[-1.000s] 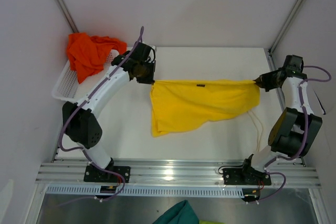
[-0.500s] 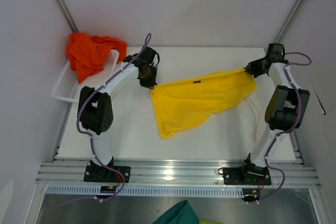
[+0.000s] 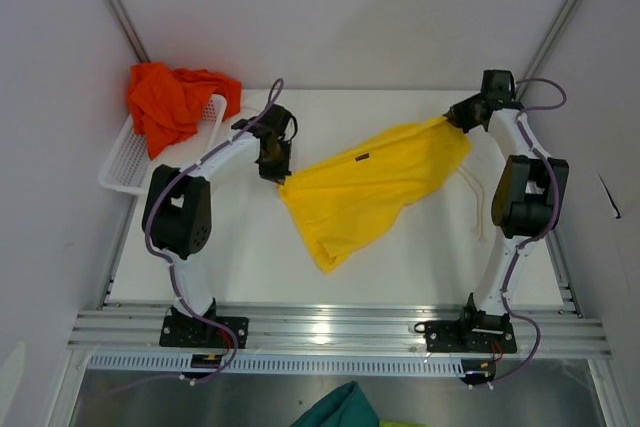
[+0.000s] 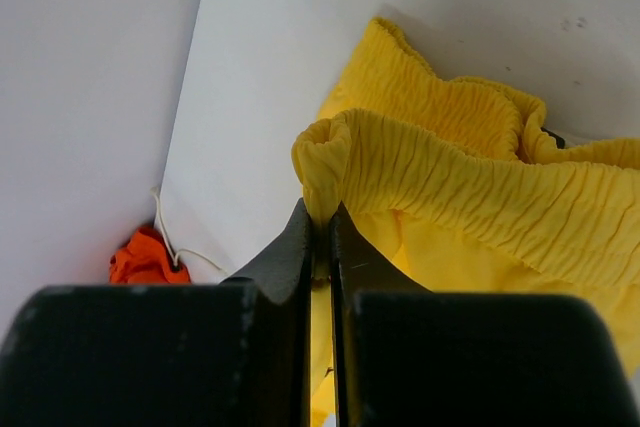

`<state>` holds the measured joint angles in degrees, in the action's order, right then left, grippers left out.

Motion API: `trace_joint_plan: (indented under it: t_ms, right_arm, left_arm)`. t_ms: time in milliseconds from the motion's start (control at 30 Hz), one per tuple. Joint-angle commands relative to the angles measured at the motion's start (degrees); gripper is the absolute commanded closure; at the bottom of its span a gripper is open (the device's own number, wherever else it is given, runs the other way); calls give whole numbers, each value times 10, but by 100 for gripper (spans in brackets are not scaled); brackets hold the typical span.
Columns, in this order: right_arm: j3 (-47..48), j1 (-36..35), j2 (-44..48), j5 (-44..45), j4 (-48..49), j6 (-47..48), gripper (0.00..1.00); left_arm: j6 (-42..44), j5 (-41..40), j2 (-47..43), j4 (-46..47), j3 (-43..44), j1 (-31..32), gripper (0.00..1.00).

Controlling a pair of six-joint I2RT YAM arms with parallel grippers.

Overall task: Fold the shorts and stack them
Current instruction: Fold the shorts

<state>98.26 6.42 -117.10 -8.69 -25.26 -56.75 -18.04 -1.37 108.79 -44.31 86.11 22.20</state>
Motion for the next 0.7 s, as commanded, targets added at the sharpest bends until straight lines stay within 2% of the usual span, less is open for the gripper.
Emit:
trace_joint_plan:
  t_ms: [0,167,367,433,600,667]
  right_arm:
    - [38,-15,-20,39,23,13,100]
    - [73,-32,-67,39,40,16,100]
    - [143,-61,-138,38,54,43,100]
    - [173,-62,-169,34,57,43,100]
    - [227,-82,-231,37,36,33,92]
    - [239,-86,-250,46,19,30,86]
  left_arm:
    - [-10,-34,-32,5,-31,-9,100]
    - [-14,-48,-4,2,-42,-9,100]
    - [-23,-103,33,-10,-35,-9,100]
    - [-26,-117,39,-10,-33,-10,96]
    - [-26,-130,47,-13,-34,-10,88]
    - [-24,-130,48,-7,-39,-10,87]
